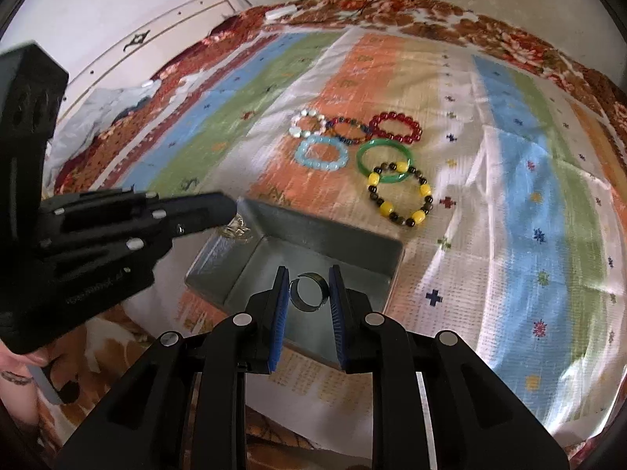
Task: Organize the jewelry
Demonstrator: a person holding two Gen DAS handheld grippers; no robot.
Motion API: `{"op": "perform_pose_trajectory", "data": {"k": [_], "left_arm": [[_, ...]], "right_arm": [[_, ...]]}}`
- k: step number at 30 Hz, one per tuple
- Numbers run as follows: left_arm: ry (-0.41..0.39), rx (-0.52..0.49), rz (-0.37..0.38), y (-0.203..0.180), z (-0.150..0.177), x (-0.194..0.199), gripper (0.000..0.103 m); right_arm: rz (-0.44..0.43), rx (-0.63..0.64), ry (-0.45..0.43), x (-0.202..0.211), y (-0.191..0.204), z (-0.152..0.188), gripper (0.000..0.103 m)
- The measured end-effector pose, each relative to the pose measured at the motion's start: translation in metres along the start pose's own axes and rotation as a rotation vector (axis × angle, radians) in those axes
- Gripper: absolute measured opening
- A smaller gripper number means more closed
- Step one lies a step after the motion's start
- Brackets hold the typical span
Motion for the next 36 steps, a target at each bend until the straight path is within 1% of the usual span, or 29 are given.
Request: {"op": "perform_pose_trajectory", "data": {"k": [1,2,4,6,7,8,9,12,15,17,19,20,21,22,25,28,30,32,36], "left_arm": [[-0.005,0.007,-0.001,0.001,-0.001,0.0,0.019],[-0.009,0.011,-0.003,0.002,-0.002,0.0,0.025],[-0.015,0.017,-0.011,0.006,-0.004,0.0,0.025],[-0.021,0.032,-0.024,0.012,-0.007,0.0,0.027],[-0.023,0.04,-0.033,0.016,-0.009,0.0,0.03],[-0.027,0.046,-0.047,0.021,-0.011,0.001,0.034],[-0.033,0.05,-0.063,0.026,-0.013,0.002,0.036],[-0.046,0.055,-0.092,0.037,-0.018,0.003,0.044],[-0.068,0.088,-0.076,0.044,-0.026,0.004,0.047],[-0.078,0.094,-0.083,0.047,-0.029,0.004,0.056],[-0.084,0.082,-0.105,0.05,-0.031,0.003,0.059],[-0.085,0.072,-0.116,0.051,-0.032,0.002,0.062],[-0.086,0.065,-0.123,0.051,-0.033,0.001,0.065],[-0.09,0.055,-0.134,0.052,-0.035,0.0,0.07],[-0.102,0.043,-0.163,0.057,-0.04,-0.002,0.081],[-0.095,0.003,-0.195,0.06,-0.043,-0.007,0.081],[-0.098,-0.026,-0.226,0.062,-0.045,-0.01,0.084],[-0.099,-0.053,-0.247,0.063,-0.048,-0.012,0.087],[-0.087,-0.079,-0.262,0.066,-0.051,-0.019,0.089]], "right_arm": [[0.008,-0.001,0.003,-0.001,-0.001,0.001,0.026],[0.018,0.002,0.005,-0.001,-0.003,0.002,0.038],[0.045,0.011,0.0,-0.001,-0.008,0.0,0.049],[0.067,0.004,-0.013,0.0,-0.016,-0.003,0.049],[0.067,-0.006,-0.016,0.001,-0.019,-0.005,0.05],[0.064,-0.021,-0.022,0.002,-0.022,-0.006,0.053],[0.062,-0.037,-0.027,0.002,-0.026,-0.008,0.056],[0.07,-0.08,-0.038,0.002,-0.039,-0.012,0.057],[0.077,-0.112,-0.039,-0.002,-0.049,-0.015,0.058],[0.073,-0.12,-0.037,-0.005,-0.051,-0.017,0.058],[0.065,-0.125,-0.036,-0.007,-0.052,-0.019,0.058],[0.064,-0.125,-0.038,-0.007,-0.052,-0.02,0.059],[0.066,-0.124,-0.044,-0.008,-0.052,-0.022,0.063],[0.073,-0.12,-0.051,-0.008,-0.053,-0.024,0.065],[0.091,-0.107,-0.071,-0.008,-0.058,-0.03,0.067],[0.105,-0.095,-0.094,-0.009,-0.063,-0.039,0.071],[0.11,-0.09,-0.113,-0.009,-0.066,-0.044,0.079],[0.112,-0.083,-0.13,-0.009,-0.068,-0.049,0.081],[0.105,-0.086,-0.136,-0.013,-0.072,-0.055,0.086]]}}
Point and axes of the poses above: each gripper's, at about its wrist camera, not at the fingertips, and x roughly against the way its jaws point, y to its left, z to its underside, the point moved 9 cm from there along -x, roughly the way its jaws point, and after that the axes turned 12 degrees about -y, right-handed, at the moved point
